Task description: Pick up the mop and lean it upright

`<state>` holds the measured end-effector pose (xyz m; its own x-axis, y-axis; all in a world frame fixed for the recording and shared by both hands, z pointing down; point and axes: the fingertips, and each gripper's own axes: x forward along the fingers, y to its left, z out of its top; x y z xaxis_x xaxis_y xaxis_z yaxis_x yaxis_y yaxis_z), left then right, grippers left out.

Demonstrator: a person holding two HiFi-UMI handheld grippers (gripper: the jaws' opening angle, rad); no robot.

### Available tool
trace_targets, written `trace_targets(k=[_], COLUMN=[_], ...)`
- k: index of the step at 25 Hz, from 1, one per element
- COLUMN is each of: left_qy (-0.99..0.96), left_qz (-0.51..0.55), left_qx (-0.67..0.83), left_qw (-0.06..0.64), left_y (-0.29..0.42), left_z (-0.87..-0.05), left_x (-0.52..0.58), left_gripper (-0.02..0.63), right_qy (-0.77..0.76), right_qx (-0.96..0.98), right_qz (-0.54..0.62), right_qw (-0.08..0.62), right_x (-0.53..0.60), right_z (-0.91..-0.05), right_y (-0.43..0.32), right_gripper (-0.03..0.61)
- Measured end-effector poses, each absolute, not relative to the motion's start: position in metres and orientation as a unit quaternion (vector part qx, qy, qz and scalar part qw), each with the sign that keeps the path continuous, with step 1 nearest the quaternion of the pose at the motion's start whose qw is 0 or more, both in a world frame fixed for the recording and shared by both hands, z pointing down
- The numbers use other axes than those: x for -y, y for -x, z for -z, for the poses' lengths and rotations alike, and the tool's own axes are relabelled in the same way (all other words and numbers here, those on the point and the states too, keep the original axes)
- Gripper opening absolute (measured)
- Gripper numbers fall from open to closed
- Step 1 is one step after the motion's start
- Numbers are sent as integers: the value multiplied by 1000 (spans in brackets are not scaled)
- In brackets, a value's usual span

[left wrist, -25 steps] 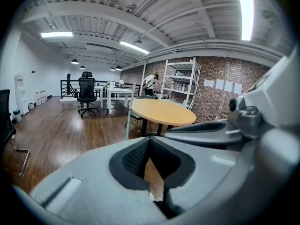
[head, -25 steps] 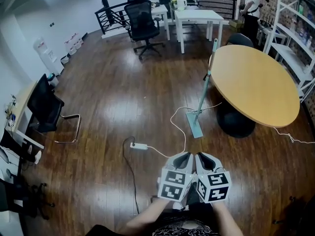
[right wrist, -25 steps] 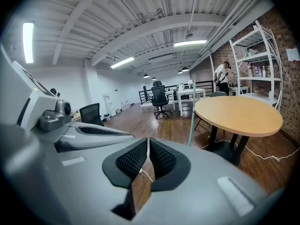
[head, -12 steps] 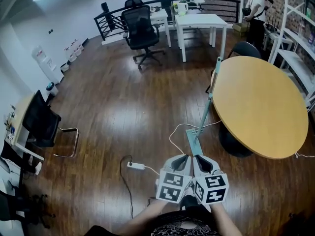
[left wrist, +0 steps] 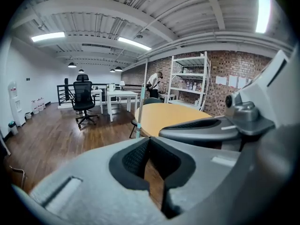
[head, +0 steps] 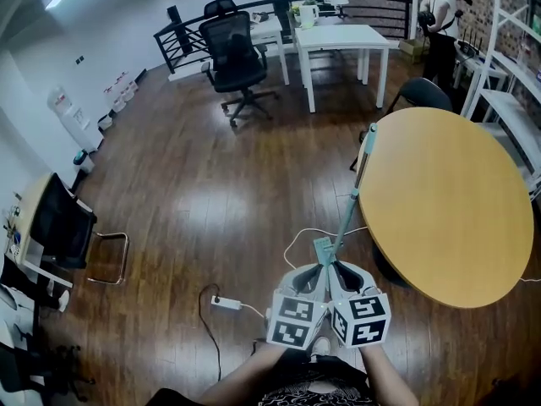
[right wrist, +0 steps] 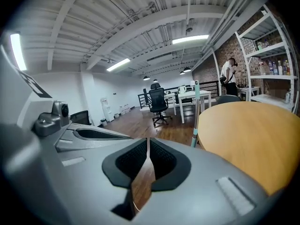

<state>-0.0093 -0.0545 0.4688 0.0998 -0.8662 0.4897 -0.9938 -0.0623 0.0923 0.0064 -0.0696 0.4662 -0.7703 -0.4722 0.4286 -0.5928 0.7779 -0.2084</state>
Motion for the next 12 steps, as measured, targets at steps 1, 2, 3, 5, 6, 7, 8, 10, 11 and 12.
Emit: trace_targets(k=[1,2,3,5,6,7,8,10,11,12], left_qy=[-714,-716,-718,-724,-728,-732,-737,-746,-751,-756], left_qz=[-154,-154,-154,-153,-152,-151,-150,-147,-146,-145], left_qx=[651,649,647,640,637,632,627,617,611,605], left_qw=[207,206,205,204,204,203,203,203,203,203], left_y=[11,14,16,21,23,26,30,39,43,47], left_z=[-469,-470,-471,-474,-476,-478,-481,-486,-487,-488], left_x=[62,69,77,94,104,114,124,145,157,171], left_gripper=[3,3,3,3,3,3,3,3,3,3], right_qy=[-290,-292,-295,-305,-311,-318,-325,-341,-349,-358], right_qx=[925,924,923,921,919,917,914,909,907,903], right_qz=[-168,-167,-167,-167,-166,-166,-165,-162,-160,-159], right_qw=[180,180,179,178,177,176,176,175,175,175], right_x=[77,85,93,111,121,132,143,164,177,190], right_z=[-466,-467,-468,-470,-471,-473,-475,-478,-478,-479], right_y=[-4,-2,1,6,8,11,15,24,28,31], right_gripper=[23,27,33,38,40,41,43,48,48,51])
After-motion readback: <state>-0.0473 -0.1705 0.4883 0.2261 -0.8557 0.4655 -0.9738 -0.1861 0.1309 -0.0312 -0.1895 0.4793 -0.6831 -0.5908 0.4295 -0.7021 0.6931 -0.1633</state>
